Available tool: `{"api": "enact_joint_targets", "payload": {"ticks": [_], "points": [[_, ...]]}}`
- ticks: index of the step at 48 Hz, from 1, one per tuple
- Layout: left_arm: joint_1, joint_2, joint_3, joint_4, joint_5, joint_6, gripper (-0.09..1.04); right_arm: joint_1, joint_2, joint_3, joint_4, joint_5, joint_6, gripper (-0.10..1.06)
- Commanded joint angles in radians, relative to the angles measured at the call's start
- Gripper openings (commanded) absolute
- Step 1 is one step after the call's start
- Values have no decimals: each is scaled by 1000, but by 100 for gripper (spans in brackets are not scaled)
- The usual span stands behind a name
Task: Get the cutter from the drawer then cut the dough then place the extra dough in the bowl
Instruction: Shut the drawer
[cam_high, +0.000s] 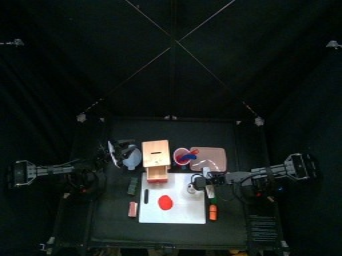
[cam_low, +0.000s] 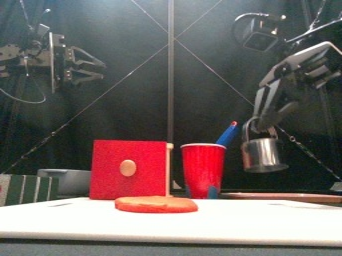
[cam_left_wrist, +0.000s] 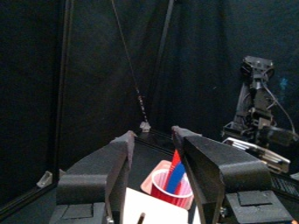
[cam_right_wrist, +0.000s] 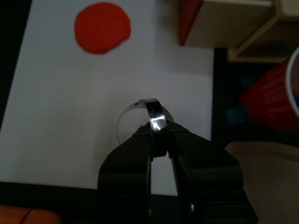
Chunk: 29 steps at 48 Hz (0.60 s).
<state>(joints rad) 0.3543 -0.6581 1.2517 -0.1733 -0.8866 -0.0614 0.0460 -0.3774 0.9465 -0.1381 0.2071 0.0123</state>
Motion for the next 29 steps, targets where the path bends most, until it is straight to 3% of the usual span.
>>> {"api": "enact_joint_targets", "payload": {"ticks": [1, 17, 29], "points": [[0, 0, -41, 0, -9, 0, 79, -8, 23, -5, 8, -17, 5, 47], [-3, 2, -43, -3, -9, -5, 79, -21, 89, -8, 75, -43, 17, 50], [20, 9, -20, -43, 2, -2, 80, 0, 91, 0, 118, -41, 17, 62]]}}
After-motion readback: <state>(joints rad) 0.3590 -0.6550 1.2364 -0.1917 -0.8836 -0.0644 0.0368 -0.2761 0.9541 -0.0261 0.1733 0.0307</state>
